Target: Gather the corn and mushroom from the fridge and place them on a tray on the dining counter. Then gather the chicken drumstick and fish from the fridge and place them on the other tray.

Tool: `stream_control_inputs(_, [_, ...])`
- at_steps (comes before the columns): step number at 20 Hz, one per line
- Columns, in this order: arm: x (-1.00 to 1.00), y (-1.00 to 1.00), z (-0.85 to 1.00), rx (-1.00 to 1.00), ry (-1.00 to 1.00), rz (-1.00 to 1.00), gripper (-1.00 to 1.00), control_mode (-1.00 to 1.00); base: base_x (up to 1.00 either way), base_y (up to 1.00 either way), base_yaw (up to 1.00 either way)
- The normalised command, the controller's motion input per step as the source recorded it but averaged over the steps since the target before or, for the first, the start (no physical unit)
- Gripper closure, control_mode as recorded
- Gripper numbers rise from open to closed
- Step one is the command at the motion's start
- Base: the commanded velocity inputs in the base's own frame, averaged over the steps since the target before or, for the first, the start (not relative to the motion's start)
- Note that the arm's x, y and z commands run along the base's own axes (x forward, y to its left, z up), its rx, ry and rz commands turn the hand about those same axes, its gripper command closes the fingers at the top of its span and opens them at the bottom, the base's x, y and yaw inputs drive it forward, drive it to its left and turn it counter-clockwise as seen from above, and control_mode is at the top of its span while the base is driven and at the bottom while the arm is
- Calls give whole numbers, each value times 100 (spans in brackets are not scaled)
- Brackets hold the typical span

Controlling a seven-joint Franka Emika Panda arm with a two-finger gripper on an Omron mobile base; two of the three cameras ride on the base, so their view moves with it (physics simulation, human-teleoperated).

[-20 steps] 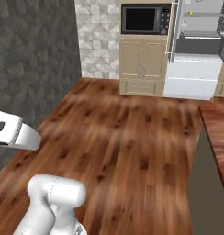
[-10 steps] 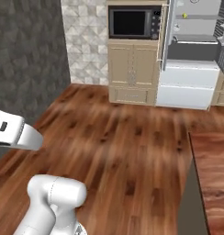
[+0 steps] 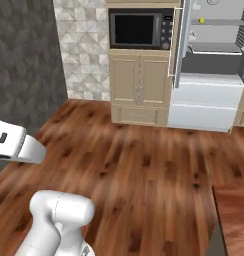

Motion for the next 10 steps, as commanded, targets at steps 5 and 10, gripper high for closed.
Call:
stream_control_inputs(5, [0, 0, 0, 0, 0, 0, -100, 100, 100, -15, -6])
stream_control_inputs(10, [0, 0, 0, 0, 0, 0, -100, 100, 100, -17, -6])
